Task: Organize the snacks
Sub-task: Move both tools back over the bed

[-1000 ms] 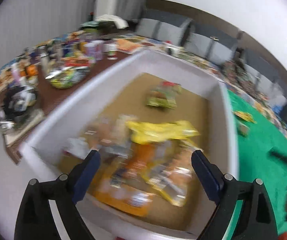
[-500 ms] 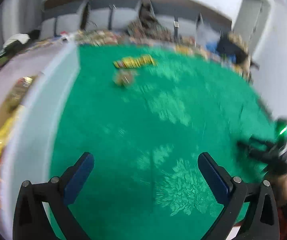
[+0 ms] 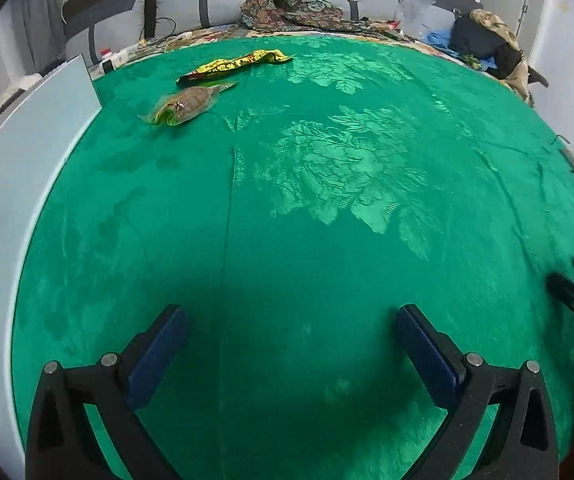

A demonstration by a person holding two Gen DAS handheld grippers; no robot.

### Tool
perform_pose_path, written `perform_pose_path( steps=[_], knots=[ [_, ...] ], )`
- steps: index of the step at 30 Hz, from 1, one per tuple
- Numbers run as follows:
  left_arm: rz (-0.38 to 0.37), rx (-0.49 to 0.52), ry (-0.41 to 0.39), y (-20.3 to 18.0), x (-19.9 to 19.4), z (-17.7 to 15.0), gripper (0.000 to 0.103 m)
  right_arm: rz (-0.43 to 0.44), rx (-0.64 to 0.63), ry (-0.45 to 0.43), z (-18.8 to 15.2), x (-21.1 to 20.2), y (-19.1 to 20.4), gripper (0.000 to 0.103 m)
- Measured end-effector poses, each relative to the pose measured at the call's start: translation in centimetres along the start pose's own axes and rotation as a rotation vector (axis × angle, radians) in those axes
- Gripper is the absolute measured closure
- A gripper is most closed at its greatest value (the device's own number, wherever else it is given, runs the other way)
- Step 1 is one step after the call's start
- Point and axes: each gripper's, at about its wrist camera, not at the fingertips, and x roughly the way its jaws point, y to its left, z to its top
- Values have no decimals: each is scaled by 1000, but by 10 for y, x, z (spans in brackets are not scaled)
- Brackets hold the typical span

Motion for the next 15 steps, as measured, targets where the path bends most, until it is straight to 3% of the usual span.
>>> perform_pose_path(
  steps=[15],
  knots=[
    [-8,13,-50,4,1,-3,0,-1,-1,0,0,0,0,15]
  ],
)
